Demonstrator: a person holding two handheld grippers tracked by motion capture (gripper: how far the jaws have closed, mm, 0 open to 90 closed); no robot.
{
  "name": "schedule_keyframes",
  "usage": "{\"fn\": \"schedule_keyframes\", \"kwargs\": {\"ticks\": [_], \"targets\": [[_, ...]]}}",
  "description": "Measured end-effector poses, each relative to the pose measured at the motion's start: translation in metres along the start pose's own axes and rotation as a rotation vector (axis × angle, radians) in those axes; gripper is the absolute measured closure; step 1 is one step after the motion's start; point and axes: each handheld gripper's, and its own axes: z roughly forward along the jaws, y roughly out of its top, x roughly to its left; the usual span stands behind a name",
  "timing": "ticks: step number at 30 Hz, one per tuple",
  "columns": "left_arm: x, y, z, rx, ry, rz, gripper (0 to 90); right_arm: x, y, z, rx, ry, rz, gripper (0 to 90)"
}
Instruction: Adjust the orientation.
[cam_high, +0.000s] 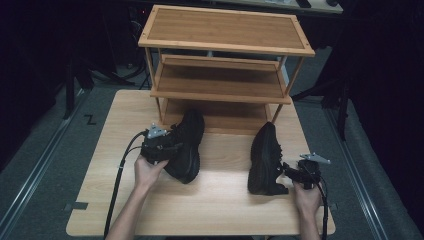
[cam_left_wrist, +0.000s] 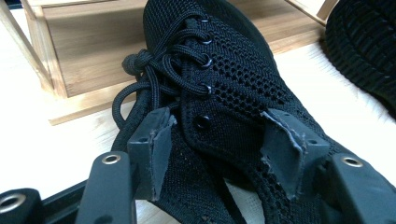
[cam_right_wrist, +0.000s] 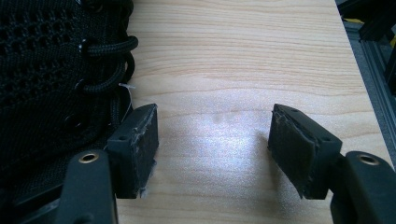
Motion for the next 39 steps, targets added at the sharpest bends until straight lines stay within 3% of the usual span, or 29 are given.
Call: {"fn": "schedule_keyframes", "kwargs": {"ticks": [15,30,36,39], "targets": [[-0.012,0.009,0.008,-0.007,-0.049,-0.001,41.0,0.0,0.0,0.0,0.0,-0.001,0.0,33.7],[-0.043,0.019,0.031,0.009,-0.115,0.012,39.7,0.0,0.0,0.0,0.0,0.003,0.002,33.6],[-0.061,0.025,0.038,0.027,-0.113,0.072,39.7,-0.001,0.0,0.0,-0.001,0.006,0.005,33.5],[-0.067,0.027,0.04,0.023,-0.126,0.08,39.6,-0.001,0.0,0.0,-0.002,0.009,0.006,33.5]]}}
